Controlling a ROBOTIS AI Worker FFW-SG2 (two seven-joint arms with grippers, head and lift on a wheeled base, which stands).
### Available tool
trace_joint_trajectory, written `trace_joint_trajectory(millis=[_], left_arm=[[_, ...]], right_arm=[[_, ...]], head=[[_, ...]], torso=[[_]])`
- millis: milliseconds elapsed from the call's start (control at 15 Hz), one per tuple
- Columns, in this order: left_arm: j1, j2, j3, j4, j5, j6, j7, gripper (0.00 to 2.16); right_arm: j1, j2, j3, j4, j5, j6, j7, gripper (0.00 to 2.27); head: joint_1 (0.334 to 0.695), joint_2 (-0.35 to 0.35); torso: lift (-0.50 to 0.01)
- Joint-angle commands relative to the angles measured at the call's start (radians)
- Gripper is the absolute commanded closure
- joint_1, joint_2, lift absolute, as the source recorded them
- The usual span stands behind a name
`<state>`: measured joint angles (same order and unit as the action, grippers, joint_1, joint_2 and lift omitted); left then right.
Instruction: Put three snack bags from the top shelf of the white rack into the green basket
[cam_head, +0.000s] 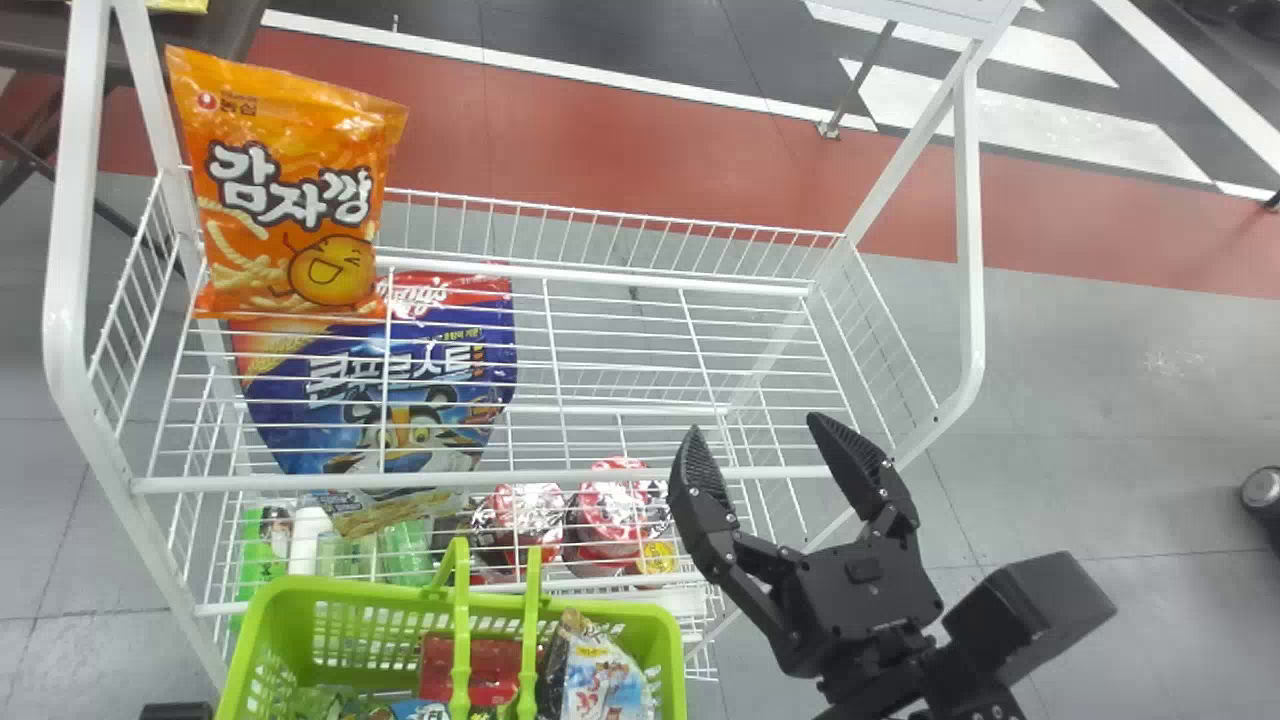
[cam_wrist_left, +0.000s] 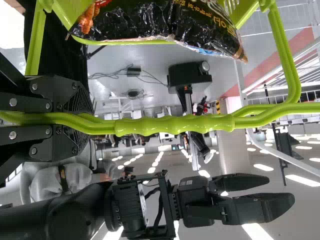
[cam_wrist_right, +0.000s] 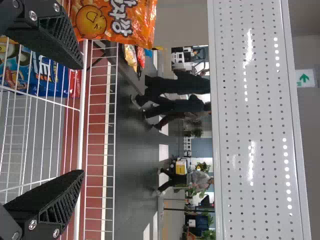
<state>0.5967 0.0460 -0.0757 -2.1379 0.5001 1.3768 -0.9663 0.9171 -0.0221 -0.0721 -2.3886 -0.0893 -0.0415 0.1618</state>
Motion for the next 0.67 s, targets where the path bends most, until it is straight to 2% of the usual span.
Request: trace_joint_trajectory(millis=[0, 600], left_arm=[[0.0, 0.0, -0.001, 0.0, 0.0, 0.0, 0.0, 2.15], [0.003, 0.002, -0.001, -0.007, 0.0, 0.003, 0.001, 2.15]], right_arm=[[0.003, -0.004, 0.0, 0.006, -0.001, -0.017, -0.002, 0.07], [0.009, -0.007, 0.002, 0.008, -0.02, -0.048, -0.008, 0.07]], head=[[0.695, -0.35], [0.695, -0.35]], torso=[[0.0], [0.0]])
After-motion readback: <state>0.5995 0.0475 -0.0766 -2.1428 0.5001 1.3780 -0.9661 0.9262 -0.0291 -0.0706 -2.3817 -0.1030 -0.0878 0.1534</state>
